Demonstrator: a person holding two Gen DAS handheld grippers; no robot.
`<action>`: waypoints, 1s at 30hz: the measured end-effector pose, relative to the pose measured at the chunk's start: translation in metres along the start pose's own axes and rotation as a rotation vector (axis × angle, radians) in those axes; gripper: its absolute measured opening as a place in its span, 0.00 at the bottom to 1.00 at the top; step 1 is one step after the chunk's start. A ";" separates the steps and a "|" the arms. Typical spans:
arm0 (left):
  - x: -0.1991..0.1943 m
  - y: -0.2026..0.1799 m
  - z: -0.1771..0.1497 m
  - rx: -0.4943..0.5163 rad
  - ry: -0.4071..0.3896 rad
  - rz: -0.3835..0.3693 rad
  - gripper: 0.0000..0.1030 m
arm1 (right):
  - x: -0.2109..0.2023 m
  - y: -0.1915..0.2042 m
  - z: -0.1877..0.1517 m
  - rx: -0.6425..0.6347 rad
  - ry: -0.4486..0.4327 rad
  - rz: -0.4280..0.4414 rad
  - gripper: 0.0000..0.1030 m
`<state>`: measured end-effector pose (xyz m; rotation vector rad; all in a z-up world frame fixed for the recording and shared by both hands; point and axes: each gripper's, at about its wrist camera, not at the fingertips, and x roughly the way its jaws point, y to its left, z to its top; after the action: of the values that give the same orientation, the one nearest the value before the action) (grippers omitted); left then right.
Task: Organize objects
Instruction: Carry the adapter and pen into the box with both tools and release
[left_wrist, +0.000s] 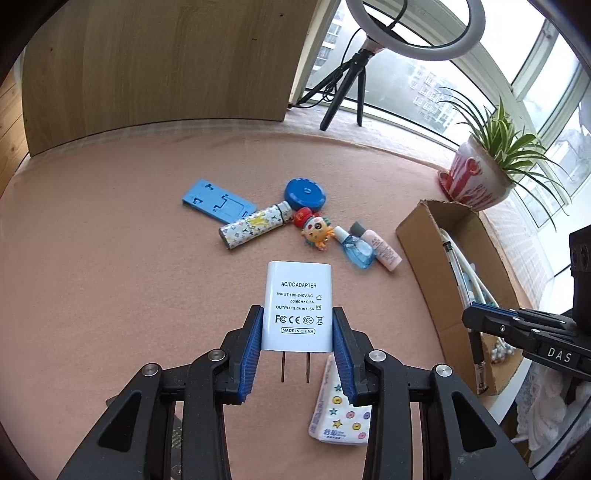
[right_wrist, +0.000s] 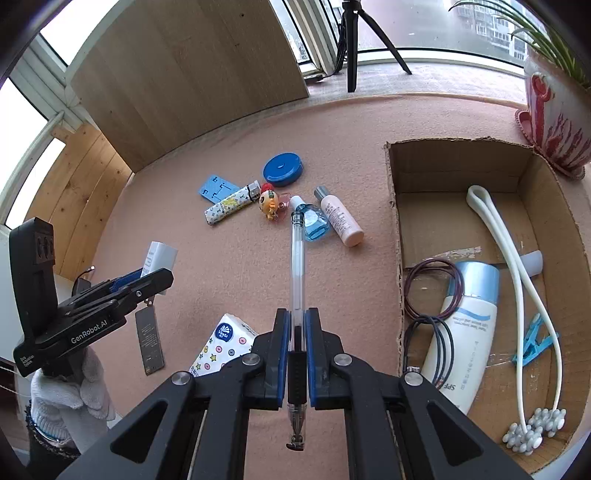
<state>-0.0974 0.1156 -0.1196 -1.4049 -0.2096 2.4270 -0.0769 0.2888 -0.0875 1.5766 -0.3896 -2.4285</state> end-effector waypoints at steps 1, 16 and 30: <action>0.000 -0.011 0.002 0.014 -0.004 -0.014 0.38 | -0.007 -0.003 -0.001 0.005 -0.012 0.002 0.08; 0.043 -0.165 0.018 0.217 0.021 -0.164 0.38 | -0.080 -0.105 -0.012 0.164 -0.119 -0.073 0.08; 0.076 -0.202 0.040 0.233 0.005 -0.112 0.61 | -0.085 -0.148 -0.018 0.225 -0.133 -0.076 0.09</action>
<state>-0.1245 0.3330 -0.1033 -1.2623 -0.0023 2.2727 -0.0324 0.4541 -0.0715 1.5430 -0.6590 -2.6353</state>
